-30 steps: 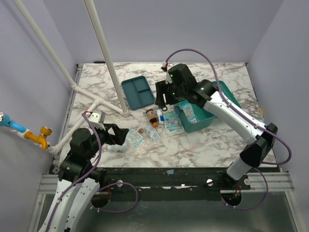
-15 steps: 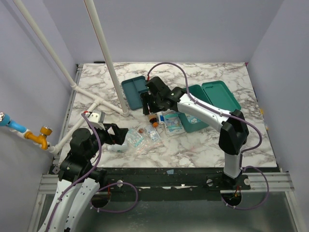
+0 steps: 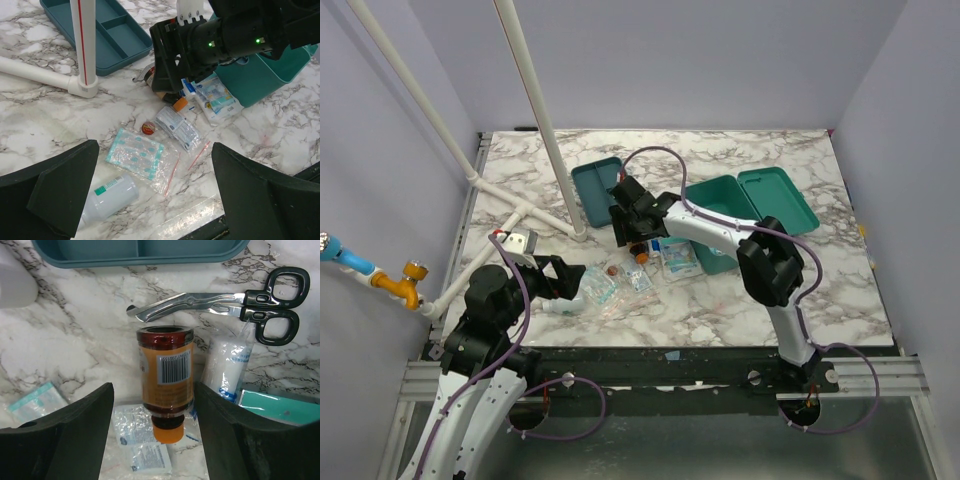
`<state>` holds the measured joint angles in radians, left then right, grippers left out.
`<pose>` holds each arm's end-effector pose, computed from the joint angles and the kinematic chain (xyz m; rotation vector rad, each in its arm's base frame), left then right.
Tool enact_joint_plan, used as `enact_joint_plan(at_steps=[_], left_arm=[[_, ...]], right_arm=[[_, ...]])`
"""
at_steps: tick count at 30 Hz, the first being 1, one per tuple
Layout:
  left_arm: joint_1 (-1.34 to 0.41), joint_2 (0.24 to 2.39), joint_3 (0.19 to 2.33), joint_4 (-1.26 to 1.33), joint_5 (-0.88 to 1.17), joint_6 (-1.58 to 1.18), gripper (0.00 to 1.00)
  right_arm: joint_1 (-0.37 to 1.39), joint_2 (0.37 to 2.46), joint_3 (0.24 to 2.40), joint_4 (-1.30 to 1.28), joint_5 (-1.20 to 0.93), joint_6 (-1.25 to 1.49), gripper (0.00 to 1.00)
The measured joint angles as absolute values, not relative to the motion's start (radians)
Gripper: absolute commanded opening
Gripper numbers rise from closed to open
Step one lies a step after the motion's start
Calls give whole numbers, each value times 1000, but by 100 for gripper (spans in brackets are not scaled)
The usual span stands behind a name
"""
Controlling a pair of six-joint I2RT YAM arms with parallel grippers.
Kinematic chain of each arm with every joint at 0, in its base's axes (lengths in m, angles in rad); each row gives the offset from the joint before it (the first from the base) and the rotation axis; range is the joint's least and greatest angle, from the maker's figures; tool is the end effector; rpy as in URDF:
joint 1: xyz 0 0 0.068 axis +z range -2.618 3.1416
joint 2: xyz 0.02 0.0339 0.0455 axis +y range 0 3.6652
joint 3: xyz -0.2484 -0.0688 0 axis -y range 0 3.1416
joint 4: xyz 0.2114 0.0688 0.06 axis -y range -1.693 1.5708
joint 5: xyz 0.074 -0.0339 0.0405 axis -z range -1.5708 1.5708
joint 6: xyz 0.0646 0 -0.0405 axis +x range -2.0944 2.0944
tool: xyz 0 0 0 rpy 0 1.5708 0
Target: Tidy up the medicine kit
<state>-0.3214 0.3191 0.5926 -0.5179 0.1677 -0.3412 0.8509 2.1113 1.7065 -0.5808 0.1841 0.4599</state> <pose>0.0963 -0.0434 0.2730 0.1033 1.8531 -0.6178 0.3001 0.3243 0.1838 -0.4266 2.5198 0.2821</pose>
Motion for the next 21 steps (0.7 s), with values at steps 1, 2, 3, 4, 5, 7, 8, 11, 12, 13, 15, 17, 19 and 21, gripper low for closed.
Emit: enact_joint_plan(at_steps=[1,2,3,4,5,7,8,11,12,13,15,17,19,21], left_arm=[[-321,319,593,-518,168,-341,99],[-321,319,593,-518,168,-341,98],[-322,319,593,-518,168,-341,98],[-323,319,593,-518,168,-341,99],[-323,319,593,-518,168,-341,99],[-323,319,593,-518,168,-341,98],[-323,319,593,-518,168,-341,98],[-323,319,593,-518,168,-341,98],[-323,319,593,-518,168,-341,98],[-323,319,593,-518,168,-341,98],[-323,319,593,-518,168,-341,98],[-323,319,593,-518,168,-341,99],[-323,319,593,-518,168,-341,98],[-323,319,593,-518,168,-341,98]], right_arm=[[851,2121,1707,-577,193,462,67],[851,2131,1709,-574,200,463,66],[851,2142,1711,-571,207,464,65],[851,2151,1714,-569,213,464,63],[851,2161,1717,-569,219,465,62],[851,2177,1721,-569,225,467,56],[851,2185,1725,-568,226,468,52],[851,2199,1733,-566,232,470,39],[851,2199,1733,-566,234,470,35],[851,2199,1733,-566,236,470,32],[851,2199,1733,-565,239,470,28],[851,2198,1733,-563,239,467,25],[851,2192,1732,-562,239,465,24],[851,2173,1729,-562,239,462,24]])
